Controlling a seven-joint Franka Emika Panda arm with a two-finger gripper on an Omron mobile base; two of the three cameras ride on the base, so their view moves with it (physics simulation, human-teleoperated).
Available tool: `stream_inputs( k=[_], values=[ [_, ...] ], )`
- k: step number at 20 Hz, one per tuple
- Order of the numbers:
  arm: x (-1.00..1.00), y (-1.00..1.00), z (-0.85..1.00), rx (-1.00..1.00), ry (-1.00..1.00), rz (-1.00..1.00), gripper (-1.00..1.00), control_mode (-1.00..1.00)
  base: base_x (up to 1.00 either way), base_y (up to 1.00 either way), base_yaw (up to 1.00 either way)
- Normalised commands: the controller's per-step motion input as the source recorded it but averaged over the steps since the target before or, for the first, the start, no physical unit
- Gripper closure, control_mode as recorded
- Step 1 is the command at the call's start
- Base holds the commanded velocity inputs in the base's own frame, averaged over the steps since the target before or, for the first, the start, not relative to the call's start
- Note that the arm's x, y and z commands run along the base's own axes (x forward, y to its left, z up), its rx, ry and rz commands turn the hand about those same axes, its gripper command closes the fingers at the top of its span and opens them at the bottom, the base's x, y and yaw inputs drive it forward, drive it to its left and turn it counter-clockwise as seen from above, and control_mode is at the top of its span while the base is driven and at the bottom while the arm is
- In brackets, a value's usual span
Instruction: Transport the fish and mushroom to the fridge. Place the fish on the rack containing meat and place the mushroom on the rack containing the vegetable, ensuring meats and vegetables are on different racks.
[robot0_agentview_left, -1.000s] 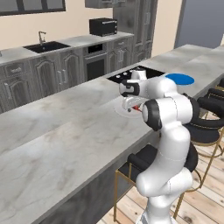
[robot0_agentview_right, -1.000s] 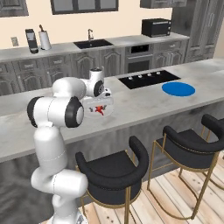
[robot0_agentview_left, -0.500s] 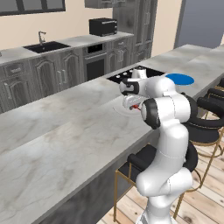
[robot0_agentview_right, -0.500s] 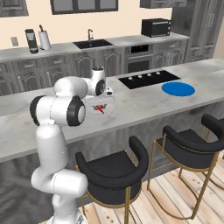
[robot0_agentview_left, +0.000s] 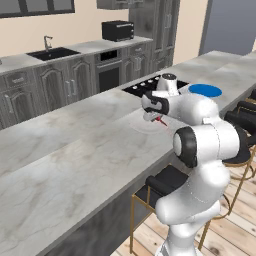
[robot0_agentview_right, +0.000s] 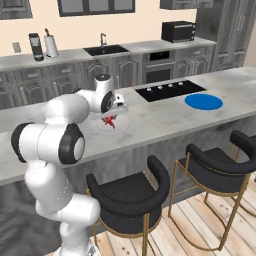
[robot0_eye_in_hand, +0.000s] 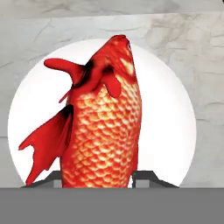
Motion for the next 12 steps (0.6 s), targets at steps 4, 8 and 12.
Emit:
stream_inputs(
  k=[4,8,12],
  values=[
    [-1.00,-0.08,0.69,0.04,-0.06,0.00,1.00,-1.00,0.00,0.00,0.00],
    [-1.00,-0.08,0.83,0.09,0.00,-0.01,1.00,-1.00,0.00,0.00,0.00],
    [-0.96,-0.04,0.92,0.08,0.02,-0.05,1.00,-1.00,0.00,0.00,0.00]
  ],
)
